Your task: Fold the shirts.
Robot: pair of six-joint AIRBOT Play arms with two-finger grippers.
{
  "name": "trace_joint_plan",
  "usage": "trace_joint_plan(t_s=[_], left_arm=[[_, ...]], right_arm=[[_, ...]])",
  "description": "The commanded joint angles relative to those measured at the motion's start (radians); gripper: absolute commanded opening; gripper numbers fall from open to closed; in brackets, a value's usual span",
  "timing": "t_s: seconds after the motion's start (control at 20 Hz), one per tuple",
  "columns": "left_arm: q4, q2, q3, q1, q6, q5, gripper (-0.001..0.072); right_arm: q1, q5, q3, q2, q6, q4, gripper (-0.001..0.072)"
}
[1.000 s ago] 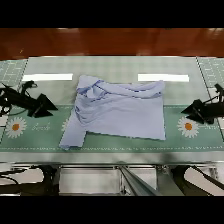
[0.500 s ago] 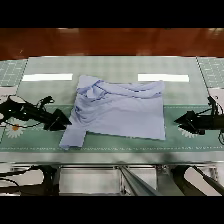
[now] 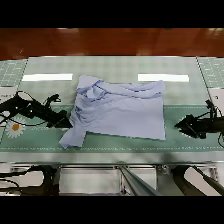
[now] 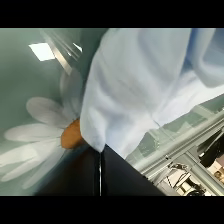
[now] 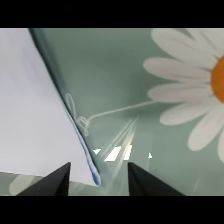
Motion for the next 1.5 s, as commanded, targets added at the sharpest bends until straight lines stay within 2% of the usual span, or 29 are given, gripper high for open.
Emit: trace_joint_plan(t_s=[0.0, 0.25, 0.55, 0.65, 0.7, 0.8, 0.9, 1.05, 1.15, 1.3, 1.45], left_arm=[[-0.001, 0.006, 0.006, -0.003, 0.004, -0.021, 0.0020], [-0.001, 0.034, 0.011, 0.018, 0.004, -0.016, 0.0020], [-0.005, 0.037, 0.011, 0.024, 0.003, -0.014, 0.0020], [-0.006, 0.037, 0.011, 0.024, 0.003, -0.005, 0.0020], [-0.006, 0.038, 0.013, 0.024, 0.003, 0.001, 0.0020], [-0.007, 0.040, 0.035, 0.024, 0.003, 0.011, 0.0020], [-0.021, 0.062, 0.085, 0.025, 0.003, 0.010, 0.0020], [-0.087, 0.148, 0.262, 0.037, -0.010, -0.002, 0.0020], [-0.133, 0.219, 0.454, 0.051, -0.021, -0.021, 0.0020], [-0.132, 0.286, 0.782, 0.073, -0.095, -0.018, 0.0020], [-0.127, 0.308, 1.069, 0.076, -0.141, -0.013, 0.0019]], right_arm=[[0.000, 0.005, -0.039, -0.001, 0.017, -0.021, 0.0406], [0.117, 0.018, -0.082, -0.059, 0.016, 0.016, 0.0406], [0.278, -0.161, -0.074, -0.191, 0.014, 0.197, 0.0388], [0.335, -0.187, -0.034, -0.211, 0.005, 0.251, 0.0304], [0.364, -0.192, -0.006, -0.214, -0.001, 0.268, 0.0230], [0.426, -0.196, 0.069, -0.216, -0.051, 0.291, 0.0023], [0.451, -0.119, 0.196, -0.216, -0.043, 0.291, 0.0023], [0.450, 0.029, 0.504, -0.188, 0.005, 0.257, 0.0022], [0.450, 0.058, 0.753, -0.147, 0.060, 0.185, 0.0022], [0.450, 0.086, 1.101, -0.107, 0.122, 0.089, 0.0022], [0.451, 0.098, 1.374, -0.075, 0.138, 0.082, 0.0022]])
